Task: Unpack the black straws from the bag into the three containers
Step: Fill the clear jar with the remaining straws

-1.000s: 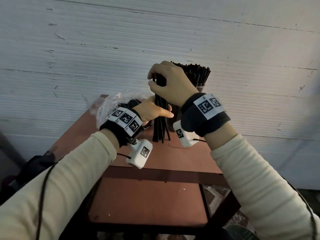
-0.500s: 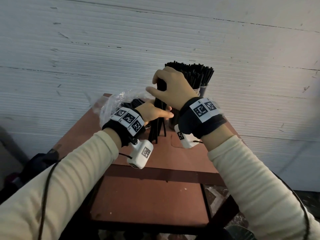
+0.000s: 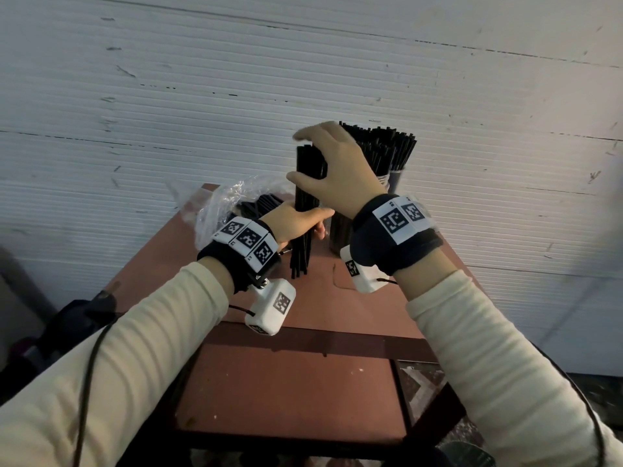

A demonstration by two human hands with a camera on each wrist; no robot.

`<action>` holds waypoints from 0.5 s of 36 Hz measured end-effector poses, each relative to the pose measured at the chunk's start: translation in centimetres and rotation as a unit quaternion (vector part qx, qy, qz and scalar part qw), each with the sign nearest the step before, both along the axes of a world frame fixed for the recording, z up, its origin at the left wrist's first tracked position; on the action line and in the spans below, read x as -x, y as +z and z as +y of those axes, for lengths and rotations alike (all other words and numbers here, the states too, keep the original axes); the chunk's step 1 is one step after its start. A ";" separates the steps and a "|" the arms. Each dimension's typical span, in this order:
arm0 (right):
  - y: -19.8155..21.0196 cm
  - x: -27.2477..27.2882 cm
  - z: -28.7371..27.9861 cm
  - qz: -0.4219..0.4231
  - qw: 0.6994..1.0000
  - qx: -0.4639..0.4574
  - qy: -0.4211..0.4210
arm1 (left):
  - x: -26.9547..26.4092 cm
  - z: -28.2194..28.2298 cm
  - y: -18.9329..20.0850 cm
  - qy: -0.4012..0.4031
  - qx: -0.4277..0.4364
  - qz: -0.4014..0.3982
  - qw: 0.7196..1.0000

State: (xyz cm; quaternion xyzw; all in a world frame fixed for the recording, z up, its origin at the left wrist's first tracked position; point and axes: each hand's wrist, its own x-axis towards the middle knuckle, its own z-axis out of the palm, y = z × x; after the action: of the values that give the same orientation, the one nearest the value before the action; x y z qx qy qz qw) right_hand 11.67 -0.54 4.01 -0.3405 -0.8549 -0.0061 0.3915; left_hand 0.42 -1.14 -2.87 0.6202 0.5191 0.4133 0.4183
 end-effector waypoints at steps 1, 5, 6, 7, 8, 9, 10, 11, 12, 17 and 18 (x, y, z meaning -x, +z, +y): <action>0.1 -0.1 -0.1 0.014 1.000 -0.003 -0.003 | 0.1 -0.1 0.2 0.009 -0.005 -0.021 1.000; 0.9 -0.7 -0.8 0.070 0.997 0.005 -0.013 | 0.2 -0.8 1.7 -0.010 -0.020 -0.092 0.996; 1.0 -0.8 -1.1 0.068 0.997 0.018 -0.022 | 0.1 -1.1 2.2 -0.034 -0.030 -0.085 0.995; 1.1 -0.8 -1.0 0.061 0.997 0.036 -0.032 | 0.1 -1.4 2.6 -0.062 -0.039 -0.064 0.995; 1.2 -0.9 -1.1 0.053 0.996 0.059 -0.036 | 0.1 -1.7 2.9 -0.090 -0.046 -0.041 0.994; 1.4 -1.0 -1.2 0.045 0.994 0.091 -0.033 | 0.0 -1.9 3.3 -0.115 -0.049 -0.025 0.992; 1.5 -1.1 -1.3 0.034 0.991 0.124 -0.021 | -0.1 -2.1 3.4 -0.135 -0.053 -0.014 0.989; 1.5 -1.2 -1.4 0.021 0.987 0.156 -0.006 | -0.2 -2.2 3.5 -0.151 -0.056 -0.011 0.987; 1.4 -1.2 -1.5 0.007 0.983 0.184 0.006 | -0.3 -2.3 3.5 -0.163 -0.059 -0.017 0.985; 1.1 -1.6 -1.6 0.048 0.979 0.198 0.025 | -0.8 -2.2 3.2 -0.197 -0.048 -0.038 0.978; 1.3 -1.7 -1.6 0.058 0.980 0.187 0.021 | -1.1 -2.1 3.3 -0.187 -0.055 -0.043 0.980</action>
State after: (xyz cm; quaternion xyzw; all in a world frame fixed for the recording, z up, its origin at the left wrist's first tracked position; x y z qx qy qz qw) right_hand 13.35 -2.15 5.30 -0.3895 -0.8237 0.1822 0.3697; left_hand 1.49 -3.26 0.45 0.7100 0.3522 0.3823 0.4751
